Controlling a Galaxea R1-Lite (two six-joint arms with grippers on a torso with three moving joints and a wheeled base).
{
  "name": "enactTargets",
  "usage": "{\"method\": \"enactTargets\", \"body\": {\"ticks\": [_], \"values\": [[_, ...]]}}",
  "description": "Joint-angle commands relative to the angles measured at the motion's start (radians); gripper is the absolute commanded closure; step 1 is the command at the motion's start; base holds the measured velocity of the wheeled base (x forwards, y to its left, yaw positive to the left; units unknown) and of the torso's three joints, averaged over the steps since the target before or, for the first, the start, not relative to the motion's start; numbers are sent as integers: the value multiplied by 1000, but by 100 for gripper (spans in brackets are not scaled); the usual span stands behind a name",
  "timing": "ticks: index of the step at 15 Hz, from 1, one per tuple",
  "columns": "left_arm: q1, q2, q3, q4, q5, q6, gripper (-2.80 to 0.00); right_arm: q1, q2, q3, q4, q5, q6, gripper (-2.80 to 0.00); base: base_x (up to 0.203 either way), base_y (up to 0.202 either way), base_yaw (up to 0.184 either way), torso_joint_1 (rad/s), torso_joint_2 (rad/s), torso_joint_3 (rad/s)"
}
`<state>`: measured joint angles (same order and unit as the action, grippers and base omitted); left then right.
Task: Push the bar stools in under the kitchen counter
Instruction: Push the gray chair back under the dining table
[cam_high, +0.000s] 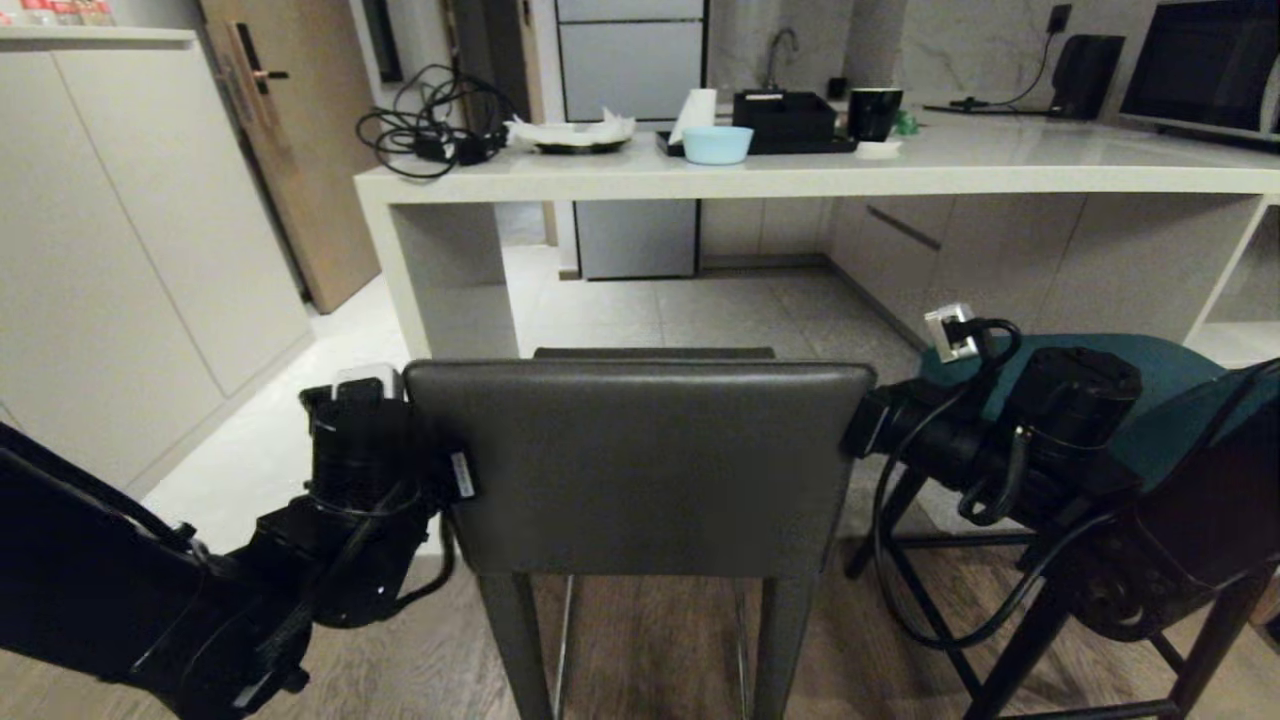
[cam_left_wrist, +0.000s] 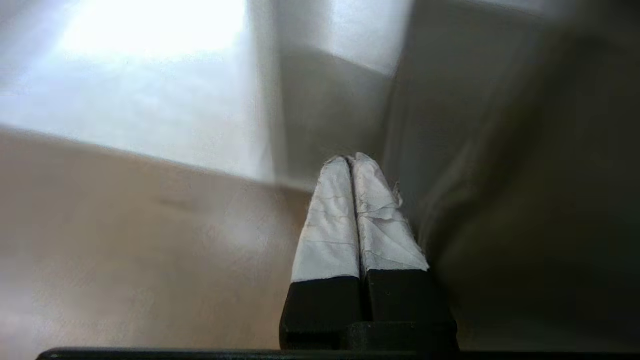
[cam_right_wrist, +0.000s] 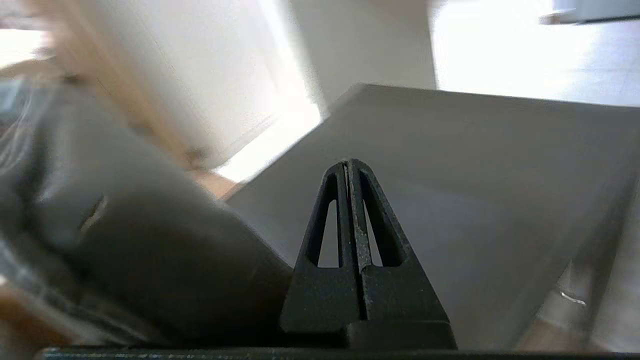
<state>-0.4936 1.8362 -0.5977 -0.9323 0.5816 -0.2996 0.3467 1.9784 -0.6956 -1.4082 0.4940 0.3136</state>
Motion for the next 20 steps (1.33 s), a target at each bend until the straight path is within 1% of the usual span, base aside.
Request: {"method": "enactTargets", "body": {"ticks": [1,3,5,7,10,11,13,15,16,18,19,20], "values": [[4,-18,32,-45,8,-6,0,-6,16,-20,15,-9,-3,0,0,0,0,0,0,0],[-11,-24,73,-94,7,-4,0,-6,26,-60,56,-11,-8,0,0,0,0,0,0,0],[-14,-23,91,-103,7,-4,0,2,33,-90,101,-12,-17,0,0,0,0,0,0,0],[-14,-26,88,-103,7,-4,0,3,35,-81,101,-14,-31,0,0,0,0,0,0,0],[2,-39,100,-105,3,-6,0,-6,37,-77,102,-66,-31,0,0,0,0,0,0,0],[13,-54,108,-105,-12,-6,0,-9,37,-79,105,-69,-31,0,0,0,0,0,0,0],[53,-83,120,-104,-71,-6,0,-11,33,-86,147,-79,-33,0,0,0,0,0,0,0],[112,-109,129,-103,-118,-4,0,-16,34,-107,183,-132,-40,0,0,0,0,0,0,0],[133,-124,137,-103,-157,-3,0,-23,33,-118,217,-150,-51,0,0,0,0,0,0,0],[188,-136,145,-103,-210,0,0,-32,27,-149,276,-196,-76,0,0,0,0,0,0,0],[214,-135,143,-104,-229,3,0,-35,24,-159,290,-202,-80,0,0,0,0,0,0,0],[234,-138,143,-104,-266,9,0,-37,13,-159,309,-203,-85,0,0,0,0,0,0,0]]}}
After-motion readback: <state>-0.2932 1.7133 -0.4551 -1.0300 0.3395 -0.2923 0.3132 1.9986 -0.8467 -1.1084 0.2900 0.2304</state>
